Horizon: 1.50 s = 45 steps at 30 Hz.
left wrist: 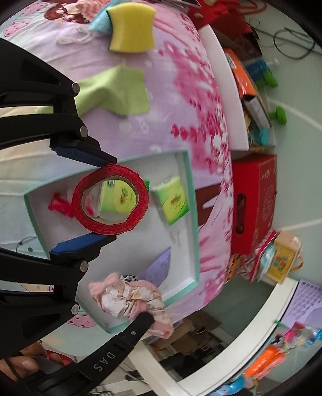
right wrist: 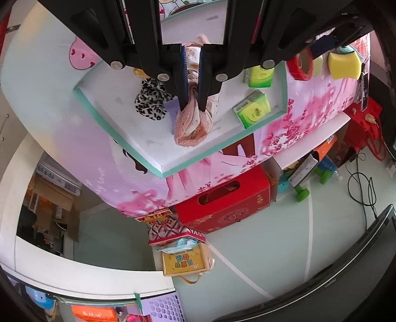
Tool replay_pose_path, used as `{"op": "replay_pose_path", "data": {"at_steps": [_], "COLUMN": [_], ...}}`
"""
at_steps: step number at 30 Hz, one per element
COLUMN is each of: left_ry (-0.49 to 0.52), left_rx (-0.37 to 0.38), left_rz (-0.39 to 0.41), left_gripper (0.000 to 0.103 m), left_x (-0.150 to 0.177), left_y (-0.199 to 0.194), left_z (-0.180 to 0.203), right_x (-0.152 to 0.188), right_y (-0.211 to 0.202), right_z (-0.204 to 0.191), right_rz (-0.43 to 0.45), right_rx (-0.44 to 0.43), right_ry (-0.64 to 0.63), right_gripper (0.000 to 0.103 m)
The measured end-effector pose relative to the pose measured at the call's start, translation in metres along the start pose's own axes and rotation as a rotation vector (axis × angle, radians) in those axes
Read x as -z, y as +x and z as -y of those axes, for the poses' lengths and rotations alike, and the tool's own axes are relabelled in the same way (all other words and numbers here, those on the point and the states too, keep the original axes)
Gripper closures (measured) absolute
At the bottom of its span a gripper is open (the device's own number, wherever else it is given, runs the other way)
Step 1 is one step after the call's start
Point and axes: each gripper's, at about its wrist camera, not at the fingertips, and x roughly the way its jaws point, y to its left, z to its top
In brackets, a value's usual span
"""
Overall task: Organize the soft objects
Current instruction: 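Carry the scrunchie and tape roll into the white tray and open both tools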
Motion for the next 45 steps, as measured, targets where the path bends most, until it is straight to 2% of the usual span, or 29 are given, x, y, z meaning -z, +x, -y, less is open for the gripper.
{"op": "replay_pose_path", "data": {"at_steps": [9,13,15,16,17,20,22,32,35,39,45], "left_ry": [0.078,0.095,0.099,0.098,0.095,0.084,0.076,-0.035,-0.090,-0.135,-0.194], "left_rx": [0.015,0.017,0.022,0.022,0.020,0.005,-0.003,-0.133,-0.157,-0.202,-0.273], "left_rz": [-0.033,-0.036,-0.035,-0.034,-0.032,-0.027,-0.026,0.009,0.023,0.047,0.059], "left_gripper": [0.048,0.037,0.027,0.021,0.020,0.018,0.015,0.012,0.004,0.003,0.003], "left_x": [0.006,0.007,0.006,0.006,0.006,0.005,0.005,-0.001,-0.003,-0.004,-0.004], "left_y": [0.025,0.026,0.026,0.026,0.026,0.026,0.026,0.021,0.017,0.013,0.010], "left_z": [0.025,0.028,0.029,0.029,0.028,0.025,0.022,-0.015,-0.029,-0.043,-0.063], "right_x": [0.005,0.005,0.005,0.005,0.005,0.005,0.005,0.010,0.011,0.013,0.014], "right_y": [0.011,0.013,0.012,0.012,0.012,0.011,0.012,0.022,0.024,0.026,0.026], "right_z": [-0.005,-0.003,-0.001,0.000,0.001,0.002,0.004,0.009,0.008,0.006,0.004], "right_rz": [-0.052,-0.062,-0.063,-0.063,-0.061,-0.060,-0.061,-0.097,-0.104,-0.109,-0.098], "right_rx": [-0.022,-0.015,-0.014,-0.011,-0.003,0.006,0.013,0.064,0.071,0.078,0.086], "right_ry": [-0.023,-0.013,-0.004,-0.002,-0.002,0.001,0.006,0.009,-0.005,-0.024,-0.040], "right_gripper": [0.092,0.092,0.091,0.088,0.086,0.067,0.050,0.026,0.020,0.002,0.000]}}
